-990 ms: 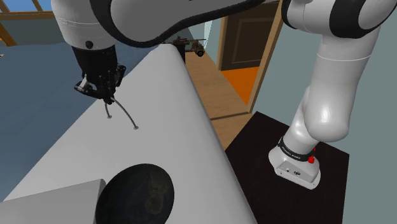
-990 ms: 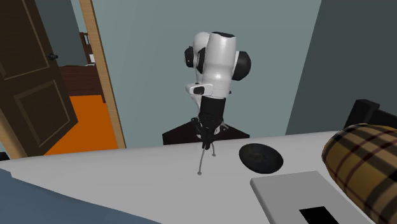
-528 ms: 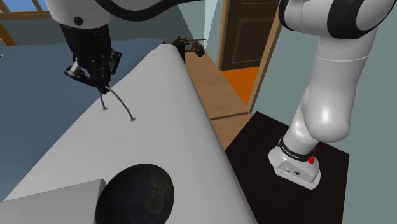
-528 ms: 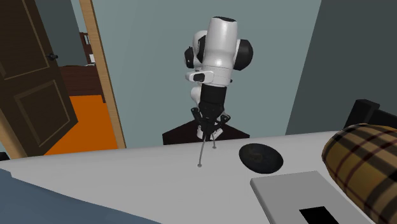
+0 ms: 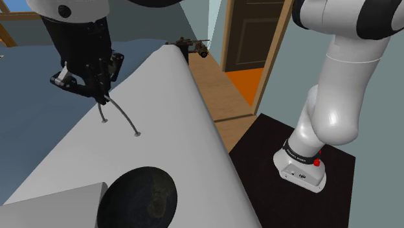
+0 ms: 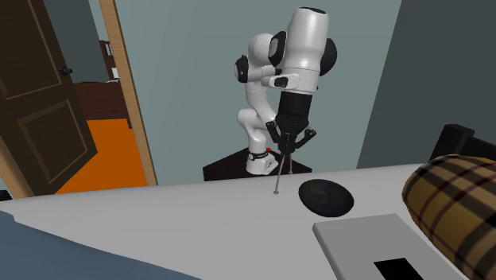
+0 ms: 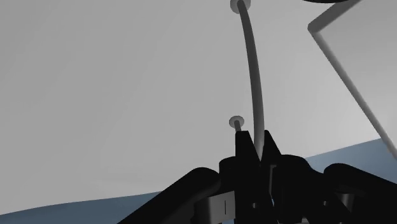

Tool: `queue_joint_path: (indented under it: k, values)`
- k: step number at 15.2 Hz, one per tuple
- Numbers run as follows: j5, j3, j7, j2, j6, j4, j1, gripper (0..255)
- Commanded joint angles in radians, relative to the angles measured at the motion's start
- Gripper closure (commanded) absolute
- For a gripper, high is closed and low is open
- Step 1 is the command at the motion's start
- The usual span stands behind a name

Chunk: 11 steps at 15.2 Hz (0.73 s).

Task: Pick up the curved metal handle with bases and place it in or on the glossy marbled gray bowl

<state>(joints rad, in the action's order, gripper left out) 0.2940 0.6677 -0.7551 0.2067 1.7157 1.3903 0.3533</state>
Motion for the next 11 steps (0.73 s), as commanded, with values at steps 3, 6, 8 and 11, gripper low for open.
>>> queue_joint_path:
  k: [3,6,8,11]
  values:
    - [0.004,0.032,-0.083,-0.023,-0.031,0.005,0.053,255]
    - [0.016,0.057,-0.147,-0.023,-0.065,-0.014,0.1,255]
    - [0.03,0.074,-0.191,-0.015,-0.091,-0.035,0.135,255]
    - [0.057,0.097,-0.257,0.006,-0.134,-0.077,0.193,255]
